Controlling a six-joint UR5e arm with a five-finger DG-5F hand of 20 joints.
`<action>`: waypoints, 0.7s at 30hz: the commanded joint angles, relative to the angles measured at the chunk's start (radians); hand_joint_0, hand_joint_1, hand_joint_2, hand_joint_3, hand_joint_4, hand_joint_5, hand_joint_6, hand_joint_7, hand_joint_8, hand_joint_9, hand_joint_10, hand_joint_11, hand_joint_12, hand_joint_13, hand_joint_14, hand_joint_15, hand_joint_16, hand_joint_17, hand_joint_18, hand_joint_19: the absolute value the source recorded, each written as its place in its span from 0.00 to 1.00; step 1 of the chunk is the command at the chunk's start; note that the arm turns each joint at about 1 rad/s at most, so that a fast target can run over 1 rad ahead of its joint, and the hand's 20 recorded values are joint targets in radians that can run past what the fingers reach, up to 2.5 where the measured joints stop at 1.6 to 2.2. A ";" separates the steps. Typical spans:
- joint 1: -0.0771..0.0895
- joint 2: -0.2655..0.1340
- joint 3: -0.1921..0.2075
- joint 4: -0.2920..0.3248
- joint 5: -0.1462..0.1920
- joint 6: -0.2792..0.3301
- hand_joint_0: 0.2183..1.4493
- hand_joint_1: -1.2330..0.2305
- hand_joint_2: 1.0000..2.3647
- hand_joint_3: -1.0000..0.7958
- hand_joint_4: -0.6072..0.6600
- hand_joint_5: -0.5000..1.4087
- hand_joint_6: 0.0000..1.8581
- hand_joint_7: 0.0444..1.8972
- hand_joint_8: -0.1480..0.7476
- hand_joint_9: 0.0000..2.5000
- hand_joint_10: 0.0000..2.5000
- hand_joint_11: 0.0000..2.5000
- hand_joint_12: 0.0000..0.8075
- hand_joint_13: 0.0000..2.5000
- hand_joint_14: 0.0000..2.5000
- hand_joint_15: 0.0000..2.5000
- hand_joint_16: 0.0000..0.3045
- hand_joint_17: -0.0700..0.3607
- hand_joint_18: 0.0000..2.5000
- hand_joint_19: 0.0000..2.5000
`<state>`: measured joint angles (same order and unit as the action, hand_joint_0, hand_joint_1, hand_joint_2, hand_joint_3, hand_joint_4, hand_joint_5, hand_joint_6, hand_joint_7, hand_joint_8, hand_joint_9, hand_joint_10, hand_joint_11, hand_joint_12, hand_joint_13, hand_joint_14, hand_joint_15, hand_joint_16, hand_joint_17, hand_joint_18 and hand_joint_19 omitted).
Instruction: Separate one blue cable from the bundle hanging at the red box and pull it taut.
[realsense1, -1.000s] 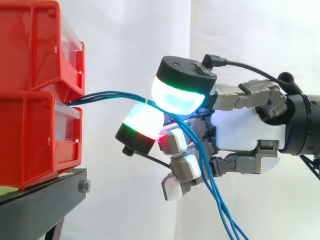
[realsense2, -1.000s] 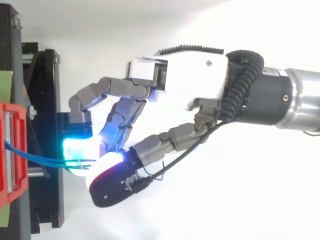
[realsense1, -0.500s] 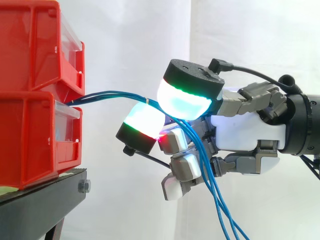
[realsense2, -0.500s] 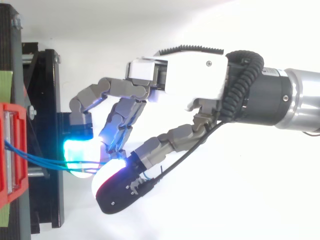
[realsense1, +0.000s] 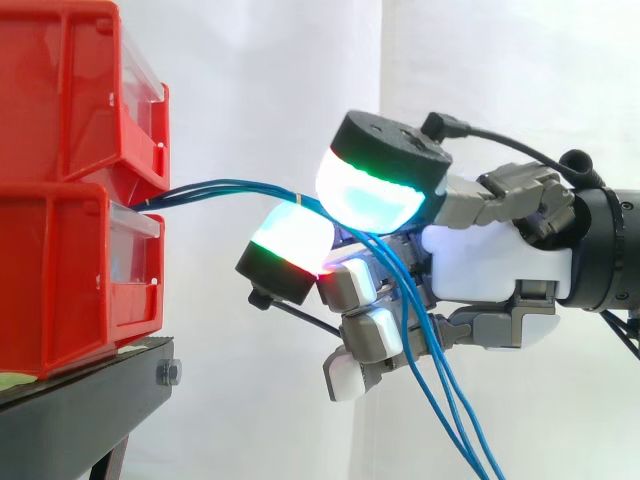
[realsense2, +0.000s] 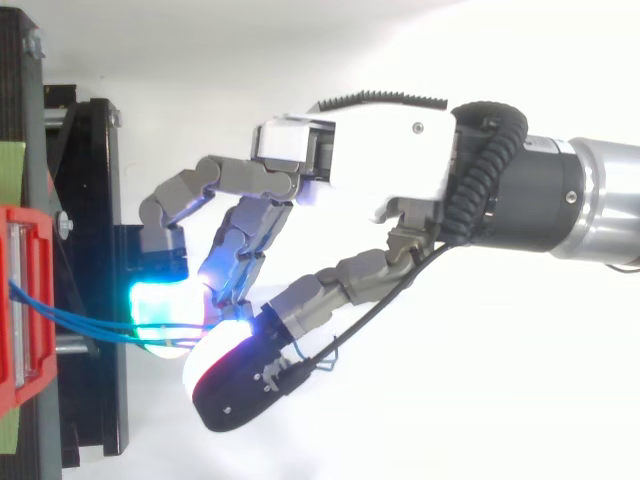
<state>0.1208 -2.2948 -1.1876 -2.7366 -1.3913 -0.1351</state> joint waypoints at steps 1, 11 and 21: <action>0.000 0.000 0.000 0.000 0.002 0.000 0.34 0.34 0.00 0.28 0.59 0.18 0.44 0.63 0.58 0.45 0.01 0.32 0.53 0.45 0.01 0.27 0.15 0.40 0.39 0.24; 0.000 0.000 0.000 0.000 0.002 0.000 0.34 0.30 0.02 0.43 0.54 0.17 0.46 0.64 0.59 0.42 0.01 0.32 0.55 0.43 0.01 0.27 0.16 0.41 0.39 0.24; 0.002 0.000 0.000 -0.002 0.002 0.000 0.49 0.21 0.00 0.28 0.58 0.16 0.47 0.61 0.56 0.40 0.01 0.33 0.54 0.42 0.01 0.27 0.16 0.41 0.38 0.23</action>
<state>0.1231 -2.2948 -1.1881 -2.7369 -1.3898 -0.1350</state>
